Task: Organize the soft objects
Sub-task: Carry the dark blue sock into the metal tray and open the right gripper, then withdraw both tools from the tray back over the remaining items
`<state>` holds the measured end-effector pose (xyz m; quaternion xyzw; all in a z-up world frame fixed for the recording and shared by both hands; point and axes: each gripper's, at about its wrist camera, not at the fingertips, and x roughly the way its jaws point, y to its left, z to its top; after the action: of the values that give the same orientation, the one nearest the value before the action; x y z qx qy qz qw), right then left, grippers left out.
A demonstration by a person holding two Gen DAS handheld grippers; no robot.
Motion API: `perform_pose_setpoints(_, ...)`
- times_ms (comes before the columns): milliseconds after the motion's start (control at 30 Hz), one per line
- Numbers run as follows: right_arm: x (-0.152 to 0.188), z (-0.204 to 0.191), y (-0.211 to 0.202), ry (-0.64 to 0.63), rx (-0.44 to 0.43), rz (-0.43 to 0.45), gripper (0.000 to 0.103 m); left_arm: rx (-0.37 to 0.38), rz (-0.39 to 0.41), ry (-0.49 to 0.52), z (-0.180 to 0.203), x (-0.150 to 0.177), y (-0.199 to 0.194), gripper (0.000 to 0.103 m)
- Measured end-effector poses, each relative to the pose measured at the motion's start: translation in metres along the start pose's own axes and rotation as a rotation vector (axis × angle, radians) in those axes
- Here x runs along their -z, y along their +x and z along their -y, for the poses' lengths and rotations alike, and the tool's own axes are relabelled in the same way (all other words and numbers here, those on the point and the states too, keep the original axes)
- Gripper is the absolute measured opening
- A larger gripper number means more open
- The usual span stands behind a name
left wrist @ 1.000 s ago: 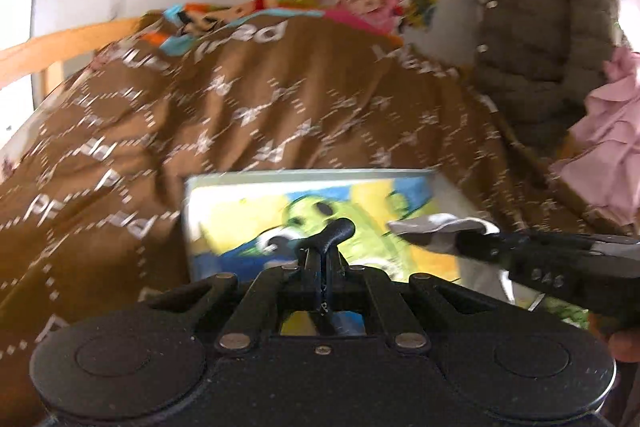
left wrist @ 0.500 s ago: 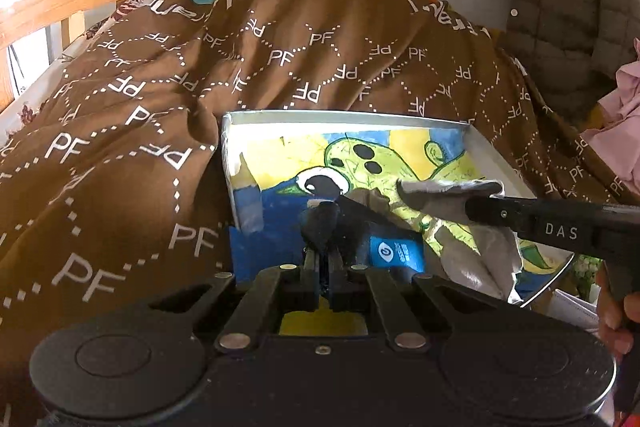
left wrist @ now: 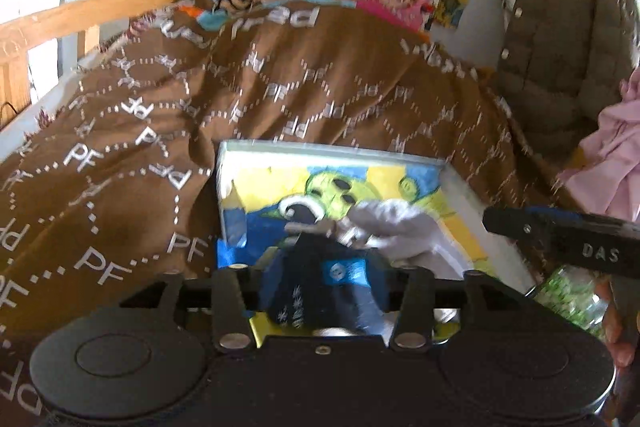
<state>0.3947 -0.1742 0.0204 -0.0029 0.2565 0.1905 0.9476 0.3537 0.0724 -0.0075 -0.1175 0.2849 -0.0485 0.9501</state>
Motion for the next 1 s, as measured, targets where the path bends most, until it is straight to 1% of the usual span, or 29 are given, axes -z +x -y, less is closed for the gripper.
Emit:
perform_pose_setpoints(33, -0.001, 0.000, -0.009, -0.003, 0.004, 0.020, 0.087, 0.002, 0.017, 0.000, 0.003, -0.001, -0.005, 0.056)
perform_pose_setpoints(100, -0.003, 0.001, -0.025, -0.008, 0.011, 0.050, 0.091, 0.009, 0.057, -0.006, 0.011, -0.001, -0.017, 0.065)
perform_pose_setpoints(167, -0.004, 0.002, -0.043, -0.007, 0.022, 0.081, 0.093, 0.010, 0.091, -0.003, 0.020, -0.001, -0.030, 0.069)
perform_pose_setpoints(267, -0.004, 0.006, -0.071, -0.003, 0.037, 0.125, 0.096, 0.025, 0.147, 0.022, 0.037, 0.003, -0.050, 0.077)
perform_pose_setpoints(367, 0.000, 0.010, -0.098, 0.001, 0.059, 0.174, 0.102, 0.046, 0.187, 0.056, 0.055, 0.009, -0.068, 0.082)
perform_pose_setpoints(467, 0.007, 0.014, -0.124, -0.004, 0.073, 0.201, 0.103, 0.080, 0.223, 0.080, 0.071, 0.017, -0.084, 0.087)
perform_pose_setpoints(633, 0.020, 0.022, -0.161, -0.030, 0.080, 0.239, 0.103, 0.135, 0.240, 0.116, 0.095, 0.032, -0.103, 0.087)
perform_pose_setpoints(767, 0.034, 0.025, -0.187, -0.063, 0.105, 0.277, 0.103, 0.144, 0.274, 0.137, 0.109, 0.046, -0.117, 0.097)
perform_pose_setpoints(833, 0.041, 0.027, -0.197, -0.067, 0.120, 0.290, 0.103, 0.150, 0.286, 0.154, 0.113, 0.055, -0.124, 0.098)
perform_pose_setpoints(933, 0.052, 0.030, -0.208, -0.074, 0.134, 0.293, 0.103, 0.161, 0.285, 0.196, 0.118, 0.070, -0.132, 0.100)
perform_pose_setpoints(1000, 0.058, 0.032, -0.212, -0.088, 0.129, 0.269, 0.103, 0.174, 0.268, 0.225, 0.121, 0.079, -0.135, 0.101)
